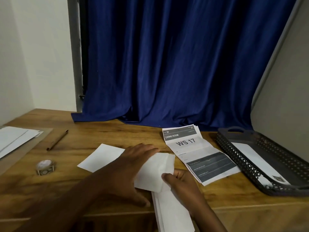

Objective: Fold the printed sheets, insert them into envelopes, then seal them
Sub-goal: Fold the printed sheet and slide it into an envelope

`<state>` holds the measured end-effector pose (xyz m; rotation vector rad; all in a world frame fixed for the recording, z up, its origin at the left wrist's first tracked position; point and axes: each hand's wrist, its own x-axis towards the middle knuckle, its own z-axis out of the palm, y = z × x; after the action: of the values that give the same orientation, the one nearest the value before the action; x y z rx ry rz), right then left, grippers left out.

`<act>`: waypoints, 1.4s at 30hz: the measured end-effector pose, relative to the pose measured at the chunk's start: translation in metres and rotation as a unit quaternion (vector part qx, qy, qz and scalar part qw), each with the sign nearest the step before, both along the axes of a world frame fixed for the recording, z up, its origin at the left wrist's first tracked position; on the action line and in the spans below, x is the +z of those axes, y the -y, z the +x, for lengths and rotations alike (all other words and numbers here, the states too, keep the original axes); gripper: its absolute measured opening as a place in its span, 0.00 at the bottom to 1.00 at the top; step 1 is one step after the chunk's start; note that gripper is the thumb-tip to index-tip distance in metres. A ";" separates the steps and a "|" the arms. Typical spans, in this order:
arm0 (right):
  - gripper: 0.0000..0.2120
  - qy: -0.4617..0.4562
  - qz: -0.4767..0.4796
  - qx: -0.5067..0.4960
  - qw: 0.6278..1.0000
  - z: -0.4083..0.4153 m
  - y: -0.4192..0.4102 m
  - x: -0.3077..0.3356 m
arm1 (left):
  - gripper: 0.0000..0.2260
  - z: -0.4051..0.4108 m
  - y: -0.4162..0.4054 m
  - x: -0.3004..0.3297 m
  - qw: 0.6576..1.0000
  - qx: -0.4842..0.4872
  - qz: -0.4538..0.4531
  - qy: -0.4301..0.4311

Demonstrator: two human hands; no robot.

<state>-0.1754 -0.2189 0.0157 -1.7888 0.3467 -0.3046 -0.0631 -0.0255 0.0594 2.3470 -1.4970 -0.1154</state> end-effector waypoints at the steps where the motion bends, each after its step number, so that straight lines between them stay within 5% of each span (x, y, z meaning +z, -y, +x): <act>1: 0.20 -0.001 0.002 0.005 1.000 -0.001 0.000 0.000 | 0.58 0.006 0.007 -0.001 1.000 -0.012 0.017 0.006; 4: 0.14 0.018 0.022 0.021 0.999 -0.003 -0.002 0.004 | 0.57 0.017 0.019 -0.004 0.999 -0.026 0.029 -0.003; 8: 0.20 0.038 0.040 0.011 0.998 -0.005 0.000 0.004 | 0.56 0.026 0.020 -0.019 1.000 -0.016 -0.024 -0.007; 14: 0.14 0.011 0.014 0.030 0.999 0.000 0.001 0.000 | 0.57 0.024 0.016 -0.030 0.993 0.004 -0.083 0.086; 22: 0.21 -0.018 -0.044 0.002 0.999 -0.001 0.004 0.000 | 0.55 0.024 0.016 -0.029 0.990 -0.016 -0.088 0.107; 37: 0.06 -0.048 -0.034 0.007 0.998 -0.002 0.002 0.010 | 0.54 0.021 0.016 -0.027 0.990 -0.043 -0.080 0.108; 42: 0.09 -0.057 -0.016 -0.009 0.998 0.001 0.000 0.011 | 0.54 0.020 0.017 -0.026 0.989 -0.052 -0.092 0.106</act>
<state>-0.1742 -0.2185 0.0271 -1.8394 0.4408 -0.2225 -0.0432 -0.0427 0.0329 2.1892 -1.6508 0.2443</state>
